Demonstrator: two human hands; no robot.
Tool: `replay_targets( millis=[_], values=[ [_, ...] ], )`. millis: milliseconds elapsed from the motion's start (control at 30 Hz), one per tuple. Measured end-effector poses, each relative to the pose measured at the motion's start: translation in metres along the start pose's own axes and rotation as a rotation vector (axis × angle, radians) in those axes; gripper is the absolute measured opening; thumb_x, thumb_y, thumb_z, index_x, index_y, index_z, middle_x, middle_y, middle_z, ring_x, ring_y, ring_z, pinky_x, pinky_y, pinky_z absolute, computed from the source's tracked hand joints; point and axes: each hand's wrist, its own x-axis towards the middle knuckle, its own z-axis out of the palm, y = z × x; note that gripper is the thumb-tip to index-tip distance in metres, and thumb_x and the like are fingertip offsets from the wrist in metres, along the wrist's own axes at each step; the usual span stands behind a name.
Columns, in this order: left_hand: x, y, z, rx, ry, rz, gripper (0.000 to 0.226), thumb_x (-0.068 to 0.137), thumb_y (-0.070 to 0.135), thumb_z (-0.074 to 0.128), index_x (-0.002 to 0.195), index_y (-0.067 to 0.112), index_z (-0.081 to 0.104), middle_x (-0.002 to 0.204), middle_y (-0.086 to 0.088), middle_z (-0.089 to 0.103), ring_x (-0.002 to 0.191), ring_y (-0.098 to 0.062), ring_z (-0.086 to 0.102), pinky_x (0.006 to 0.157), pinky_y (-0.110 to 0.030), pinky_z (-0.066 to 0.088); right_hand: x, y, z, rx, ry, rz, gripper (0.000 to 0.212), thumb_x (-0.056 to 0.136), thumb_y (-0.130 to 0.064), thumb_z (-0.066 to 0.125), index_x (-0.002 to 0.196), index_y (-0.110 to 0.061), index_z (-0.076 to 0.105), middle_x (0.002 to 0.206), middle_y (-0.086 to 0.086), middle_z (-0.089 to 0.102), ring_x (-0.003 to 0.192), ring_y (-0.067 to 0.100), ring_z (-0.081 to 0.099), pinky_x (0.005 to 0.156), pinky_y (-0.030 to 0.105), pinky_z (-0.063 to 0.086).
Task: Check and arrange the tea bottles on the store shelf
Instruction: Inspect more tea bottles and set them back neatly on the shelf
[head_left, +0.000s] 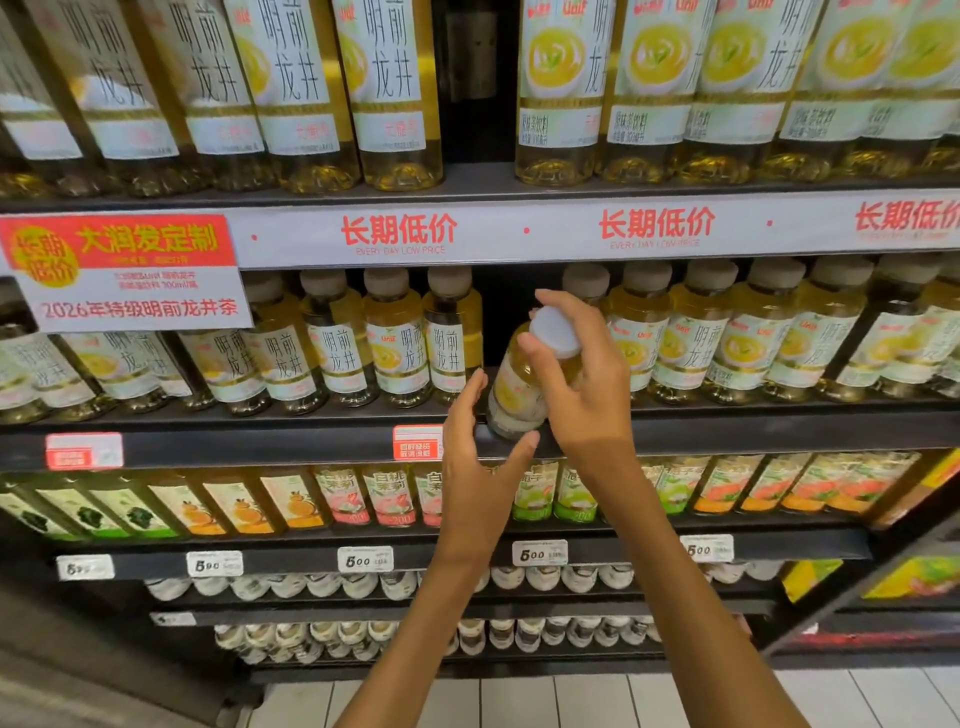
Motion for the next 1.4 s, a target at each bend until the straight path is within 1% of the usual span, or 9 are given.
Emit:
replay_targets(
  millis=[133,333,433,567,700,900,1100,1233,1400],
  values=[
    [-0.010,0.018,-0.005,-0.100,-0.150,-0.045,0.064,0.074,0.038,0.073,0.130,0.021,0.048,0.123,0.003,0.062,0.112,-0.006,0.060,0.091,-0.025,0.051,-0.003,-0.019,-0.011,0.296,0.014,0.046,0.022,0.090,-0.025,0.058,0.112,-0.023,0.059,0.109,0.007,0.063,0.100,0.018,0.062,0.083,0.029,0.053],
    [-0.029,0.046,-0.022,-0.190,-0.338,-0.186,0.073,0.059,0.078,0.064,0.098,0.016,0.066,0.088,0.005,0.074,0.083,-0.011,0.070,0.073,-0.028,0.056,-0.001,-0.022,-0.029,0.745,-0.135,0.360,0.035,0.092,-0.038,0.046,0.116,-0.016,0.059,0.093,0.006,0.072,0.094,0.026,0.070,0.080,0.034,0.057],
    [-0.030,0.051,-0.034,-0.208,-0.462,-0.319,0.061,0.064,0.068,0.061,0.099,0.019,0.070,0.094,-0.006,0.075,0.088,-0.025,0.071,0.090,-0.050,0.053,-0.004,-0.022,-0.030,0.840,-0.223,0.439,0.028,0.092,-0.030,0.049,0.114,-0.014,0.057,0.088,0.007,0.070,0.090,0.024,0.069,0.082,0.038,0.057],
    [-0.032,0.060,-0.037,-0.192,-0.351,-0.304,0.035,0.089,0.053,0.045,0.097,0.030,0.070,0.099,-0.011,0.072,0.095,-0.026,0.068,0.087,-0.038,0.053,-0.008,-0.028,-0.020,0.589,-0.132,0.412,0.021,0.088,-0.031,0.056,0.105,-0.020,0.060,0.087,0.002,0.068,0.092,0.023,0.068,0.080,0.034,0.056],
    [-0.034,0.064,-0.031,-0.122,-0.224,-0.307,0.053,0.078,0.062,0.040,0.097,0.021,0.068,0.094,-0.011,0.072,0.086,-0.026,0.070,0.073,-0.029,0.055,-0.013,-0.039,-0.010,0.393,-0.092,0.426,0.022,0.089,-0.044,0.050,0.103,-0.029,0.059,0.102,0.002,0.068,0.096,0.017,0.065,0.088,0.039,0.053],
    [-0.041,0.070,-0.041,-0.693,-0.495,-0.666,0.074,0.085,0.065,0.030,0.107,0.005,0.066,0.076,-0.022,0.065,0.056,-0.029,0.064,0.044,-0.029,0.050,-0.012,-0.039,-0.018,0.926,-0.238,0.673,0.049,0.081,-0.049,0.047,0.113,-0.014,0.059,0.100,0.012,0.073,0.091,0.023,0.071,0.077,0.034,0.058],
    [-0.041,0.072,-0.041,-0.259,-0.303,-0.491,0.061,0.074,0.069,0.032,0.098,0.031,0.073,0.096,-0.003,0.075,0.090,-0.019,0.072,0.085,-0.044,0.054,-0.016,-0.039,-0.025,0.811,-0.178,0.601,0.043,0.085,-0.048,0.047,0.109,-0.015,0.061,0.089,0.005,0.073,0.088,0.020,0.070,0.079,0.033,0.057],
    [-0.041,0.082,-0.025,-0.186,-0.276,-0.380,0.052,0.071,0.061,0.041,0.094,0.021,0.066,0.093,-0.012,0.073,0.080,-0.016,0.071,0.071,-0.034,0.058,-0.016,-0.039,-0.032,0.692,-0.141,0.600,0.040,0.093,-0.044,0.045,0.115,-0.015,0.061,0.104,0.006,0.072,0.095,0.018,0.069,0.079,0.031,0.058],
    [-0.047,0.082,-0.032,-0.521,-0.433,-0.625,0.064,0.081,0.063,0.040,0.103,0.013,0.073,0.086,-0.019,0.071,0.067,-0.027,0.068,0.060,-0.034,0.057,-0.017,-0.037,-0.035,0.945,-0.249,0.764,0.047,0.080,-0.043,0.053,0.116,-0.013,0.059,0.107,0.012,0.071,0.102,0.025,0.068,0.083,0.036,0.057]
  ],
)
